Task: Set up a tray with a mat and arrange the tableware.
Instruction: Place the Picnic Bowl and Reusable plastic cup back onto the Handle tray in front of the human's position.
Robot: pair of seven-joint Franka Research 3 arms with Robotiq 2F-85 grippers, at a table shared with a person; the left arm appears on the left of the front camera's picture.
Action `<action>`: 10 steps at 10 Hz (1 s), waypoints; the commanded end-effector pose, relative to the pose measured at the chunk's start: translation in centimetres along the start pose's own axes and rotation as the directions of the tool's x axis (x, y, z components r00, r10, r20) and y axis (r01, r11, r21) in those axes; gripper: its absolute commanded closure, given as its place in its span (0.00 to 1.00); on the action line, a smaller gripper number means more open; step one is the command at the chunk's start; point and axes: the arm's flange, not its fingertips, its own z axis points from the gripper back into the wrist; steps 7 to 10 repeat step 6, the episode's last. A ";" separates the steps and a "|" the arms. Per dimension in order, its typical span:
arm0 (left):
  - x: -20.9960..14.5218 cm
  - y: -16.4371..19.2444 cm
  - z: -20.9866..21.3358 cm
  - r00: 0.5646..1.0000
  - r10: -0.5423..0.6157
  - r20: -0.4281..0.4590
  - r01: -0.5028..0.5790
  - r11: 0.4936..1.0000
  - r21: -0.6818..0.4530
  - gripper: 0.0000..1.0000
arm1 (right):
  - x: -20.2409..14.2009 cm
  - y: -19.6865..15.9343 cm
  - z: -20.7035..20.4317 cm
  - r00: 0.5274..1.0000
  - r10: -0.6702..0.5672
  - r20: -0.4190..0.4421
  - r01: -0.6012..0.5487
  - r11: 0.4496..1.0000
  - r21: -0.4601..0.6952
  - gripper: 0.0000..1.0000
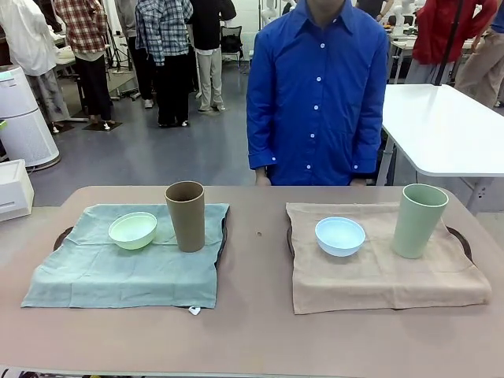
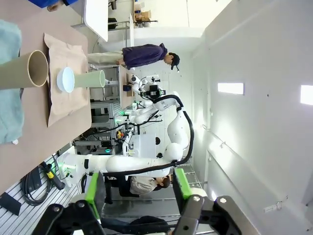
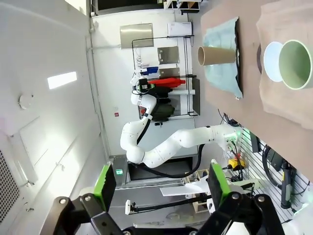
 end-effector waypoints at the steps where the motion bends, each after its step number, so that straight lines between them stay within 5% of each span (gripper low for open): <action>1: 0.2 -0.2 0.2 1.000 -0.022 0.000 0.022 1.000 -0.019 0.26 | -0.1 0.2 0.1 1.000 -0.003 -0.001 0.003 1.000 0.026 0.00; 10: 0.2 -0.2 0.2 1.000 -0.022 0.000 0.022 1.000 -0.019 0.26 | -0.1 0.2 0.1 1.000 -0.003 -0.001 0.003 1.000 0.026 0.00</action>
